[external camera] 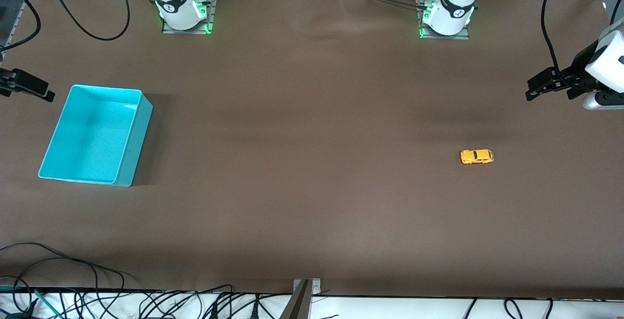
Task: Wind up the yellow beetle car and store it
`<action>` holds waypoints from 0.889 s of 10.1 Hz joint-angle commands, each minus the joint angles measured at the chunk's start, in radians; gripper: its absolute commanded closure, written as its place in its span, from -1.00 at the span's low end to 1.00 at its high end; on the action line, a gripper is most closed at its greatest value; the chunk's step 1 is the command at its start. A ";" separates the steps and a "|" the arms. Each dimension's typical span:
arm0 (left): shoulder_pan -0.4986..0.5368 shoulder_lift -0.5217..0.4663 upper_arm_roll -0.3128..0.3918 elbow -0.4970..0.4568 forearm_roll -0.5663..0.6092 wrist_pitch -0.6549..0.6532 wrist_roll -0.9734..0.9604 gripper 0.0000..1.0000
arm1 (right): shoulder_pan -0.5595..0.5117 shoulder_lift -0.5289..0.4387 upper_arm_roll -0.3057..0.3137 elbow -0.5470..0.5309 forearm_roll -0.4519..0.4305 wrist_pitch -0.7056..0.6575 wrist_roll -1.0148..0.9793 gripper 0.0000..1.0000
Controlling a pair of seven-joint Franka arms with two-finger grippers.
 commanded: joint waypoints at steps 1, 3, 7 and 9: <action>0.006 -0.007 -0.002 -0.007 0.015 0.002 0.023 -1.00 | -0.003 0.004 -0.002 0.021 0.021 -0.024 -0.004 -1.00; 0.006 -0.005 -0.002 -0.005 0.016 0.002 0.023 -1.00 | 0.000 0.002 0.003 0.021 0.019 -0.018 -0.005 -1.00; 0.003 0.042 -0.002 -0.005 0.027 0.010 0.023 -1.00 | -0.001 -0.001 0.000 0.021 0.022 -0.046 0.011 -1.00; 0.006 0.045 -0.002 -0.008 0.027 0.011 0.021 -1.00 | 0.000 -0.001 0.003 0.019 0.018 -0.052 0.001 -1.00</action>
